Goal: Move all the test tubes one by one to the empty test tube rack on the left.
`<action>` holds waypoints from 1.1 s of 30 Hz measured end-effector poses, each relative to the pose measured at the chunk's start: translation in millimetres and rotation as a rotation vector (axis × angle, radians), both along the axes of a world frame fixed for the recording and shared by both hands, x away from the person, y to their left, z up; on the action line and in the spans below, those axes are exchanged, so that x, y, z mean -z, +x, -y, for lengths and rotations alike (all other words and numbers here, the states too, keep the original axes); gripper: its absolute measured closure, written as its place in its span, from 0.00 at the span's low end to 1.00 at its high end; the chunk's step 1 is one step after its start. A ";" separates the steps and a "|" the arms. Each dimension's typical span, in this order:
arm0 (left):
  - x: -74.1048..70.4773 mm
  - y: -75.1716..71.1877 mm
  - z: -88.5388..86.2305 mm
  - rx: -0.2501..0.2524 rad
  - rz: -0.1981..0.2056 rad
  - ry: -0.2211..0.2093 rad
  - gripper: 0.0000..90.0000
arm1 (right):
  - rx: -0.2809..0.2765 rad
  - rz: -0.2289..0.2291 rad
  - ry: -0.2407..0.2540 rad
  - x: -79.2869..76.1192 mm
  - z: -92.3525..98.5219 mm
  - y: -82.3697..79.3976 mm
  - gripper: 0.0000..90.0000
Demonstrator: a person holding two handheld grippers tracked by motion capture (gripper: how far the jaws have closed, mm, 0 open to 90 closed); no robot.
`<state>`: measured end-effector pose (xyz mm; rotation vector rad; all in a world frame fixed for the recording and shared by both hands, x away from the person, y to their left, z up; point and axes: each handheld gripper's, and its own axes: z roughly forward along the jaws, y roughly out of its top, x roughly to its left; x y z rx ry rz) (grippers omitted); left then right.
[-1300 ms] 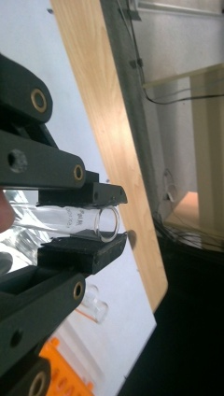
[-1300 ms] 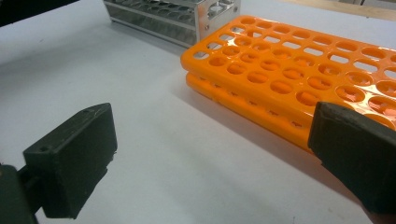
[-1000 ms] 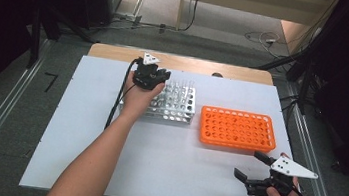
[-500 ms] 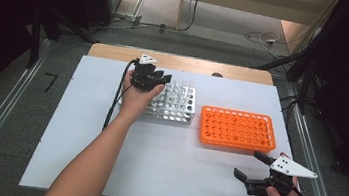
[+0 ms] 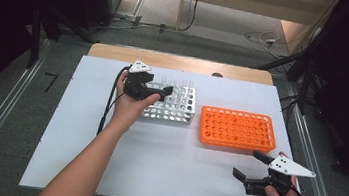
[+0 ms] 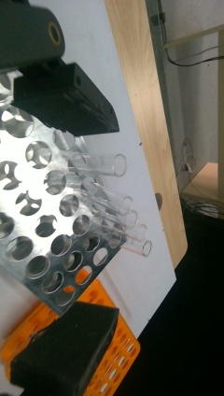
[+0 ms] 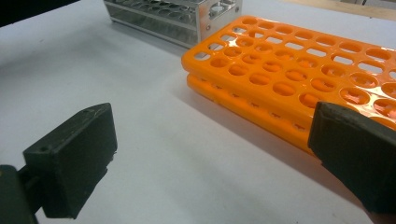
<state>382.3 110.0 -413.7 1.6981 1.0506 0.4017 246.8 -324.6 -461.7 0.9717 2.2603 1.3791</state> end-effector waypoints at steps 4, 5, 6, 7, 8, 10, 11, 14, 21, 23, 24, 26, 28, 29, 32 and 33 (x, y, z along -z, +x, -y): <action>-0.8 -14.9 -2.4 0.036 0.015 -0.011 0.02 | 0.003 -0.005 -0.003 0.5 -0.6 0.5 0.00; -1.0 -18.6 -2.8 0.043 0.021 -0.008 0.02 | 0.001 -0.004 -0.005 0.6 -0.7 0.6 0.00; -1.0 -22.5 -2.9 0.050 0.027 -0.005 0.00 | 0.002 -0.005 -0.006 0.7 -0.9 0.7 0.00; -1.2 -26.4 -3.0 0.057 0.033 0.007 0.00 | 0.001 -0.004 -0.006 0.7 -1.2 0.8 0.00; -0.9 -30.2 -2.7 0.060 0.037 0.008 0.00 | 0.001 -0.004 -0.006 0.9 -1.4 0.9 0.00; 0.2 -37.8 -3.0 0.074 0.042 0.007 0.00 | 0.000 -0.005 -0.006 0.9 -1.8 1.0 0.00; 1.0 -41.8 -3.3 0.077 0.045 0.010 0.00 | 0.001 -0.004 -0.008 1.0 -1.9 1.0 0.00; 4.3 -52.7 -4.3 0.083 0.054 0.014 0.00 | 0.000 -0.008 -0.008 1.3 -2.4 1.3 0.00; 12.5 -76.8 -10.9 0.085 0.065 0.005 0.00 | 0.002 -0.015 -0.014 2.4 -3.2 1.8 0.00; 15.7 -84.3 -13.9 0.085 0.069 0.000 0.00 | 0.003 -0.016 -0.015 2.7 -3.5 2.0 0.00; 17.4 -88.4 -15.4 0.081 0.072 -0.006 0.00 | 0.004 -0.016 -0.016 2.9 -3.6 2.1 0.00; 20.9 -96.2 -18.9 0.080 0.079 -0.008 0.00 | 0.005 -0.016 -0.017 3.2 -3.7 2.4 0.00; 23.6 -104.0 -23.1 0.077 0.082 -0.011 0.00 | 0.004 -0.020 -0.017 3.4 -4.0 2.3 0.00; 24.5 -107.8 -25.0 0.074 0.083 -0.013 0.00 | 0.004 -0.021 -0.017 3.5 -4.1 2.3 0.00; 25.8 -118.0 -31.0 0.071 0.094 -0.012 0.00 | 0.006 -0.021 -0.019 3.8 -4.5 2.4 0.00; 25.8 -121.3 -33.0 0.067 0.098 -0.013 0.00 | 0.007 -0.021 -0.020 3.9 -4.7 2.5 0.00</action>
